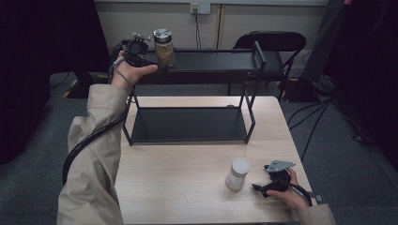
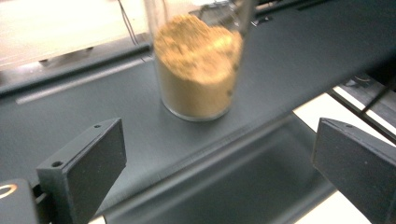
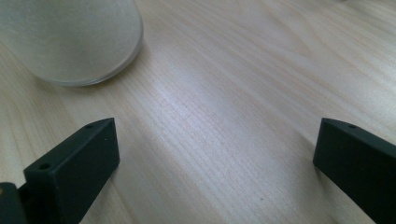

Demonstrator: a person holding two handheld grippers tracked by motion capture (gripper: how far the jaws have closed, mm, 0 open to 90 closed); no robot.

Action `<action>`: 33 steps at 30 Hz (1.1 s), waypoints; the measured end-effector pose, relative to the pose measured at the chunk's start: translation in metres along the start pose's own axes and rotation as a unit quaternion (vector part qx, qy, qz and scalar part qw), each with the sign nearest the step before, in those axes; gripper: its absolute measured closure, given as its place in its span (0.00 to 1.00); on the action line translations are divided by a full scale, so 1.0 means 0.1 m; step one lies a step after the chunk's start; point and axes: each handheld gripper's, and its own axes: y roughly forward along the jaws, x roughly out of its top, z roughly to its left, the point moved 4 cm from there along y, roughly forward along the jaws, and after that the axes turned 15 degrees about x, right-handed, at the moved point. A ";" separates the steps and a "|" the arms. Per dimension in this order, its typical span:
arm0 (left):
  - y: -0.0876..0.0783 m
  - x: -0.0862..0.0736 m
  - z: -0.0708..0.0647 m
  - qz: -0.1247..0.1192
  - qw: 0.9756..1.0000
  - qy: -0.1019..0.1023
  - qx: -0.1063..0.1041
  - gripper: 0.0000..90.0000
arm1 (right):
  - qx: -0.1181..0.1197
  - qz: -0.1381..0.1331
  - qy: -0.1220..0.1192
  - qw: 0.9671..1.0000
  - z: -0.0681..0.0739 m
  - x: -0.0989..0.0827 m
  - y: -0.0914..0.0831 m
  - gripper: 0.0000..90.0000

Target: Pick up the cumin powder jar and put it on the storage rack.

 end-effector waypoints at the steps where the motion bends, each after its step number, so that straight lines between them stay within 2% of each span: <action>1: -0.02 -0.03 0.00 -0.003 1.000 -0.001 -0.002 0.03 | 0.000 0.000 0.000 1.000 0.00 0.00 0.00 0.00; 4: -0.06 -0.13 -0.01 -0.007 1.000 0.009 -0.005 0.03 | 0.000 0.000 0.000 1.000 0.00 0.00 0.00 0.00; 7: -0.09 -0.25 -0.02 -0.008 1.000 0.007 -0.014 0.03 | 0.000 0.000 0.000 1.000 0.00 0.00 0.00 0.00; 8: -0.11 -0.27 -0.01 -0.005 1.000 0.014 -0.014 0.03 | 0.000 0.000 0.000 1.000 0.00 0.00 0.00 0.00; 13: -0.16 -0.51 -0.02 -0.009 1.000 0.008 -0.015 0.03 | 0.000 0.000 0.000 1.000 0.00 0.00 0.00 0.00; 15: -0.17 -0.55 -0.02 -0.007 1.000 0.009 -0.016 0.03 | 0.000 0.000 0.000 1.000 0.00 0.00 0.00 0.00; 18: -0.21 -0.65 -0.03 -0.005 1.000 0.021 -0.016 0.03 | 0.000 0.000 0.000 1.000 0.00 0.00 0.00 0.00; 21: -0.23 -0.78 -0.03 -0.009 1.000 0.010 -0.025 0.03 | 0.000 0.000 0.000 1.000 0.00 0.00 0.00 0.00; 24: -0.25 -0.90 -0.04 -0.008 1.000 0.019 -0.024 0.03 | 0.000 0.000 0.000 1.000 0.00 0.00 0.00 0.00; 28: -0.26 -1.05 -0.05 -0.007 0.999 0.023 -0.034 0.03 | 0.000 0.000 0.001 1.000 0.00 0.00 0.00 0.00; 33: -0.25 -1.27 -0.06 -0.006 0.999 0.021 -0.044 0.03 | 0.000 0.000 0.001 1.000 0.00 0.00 0.00 0.00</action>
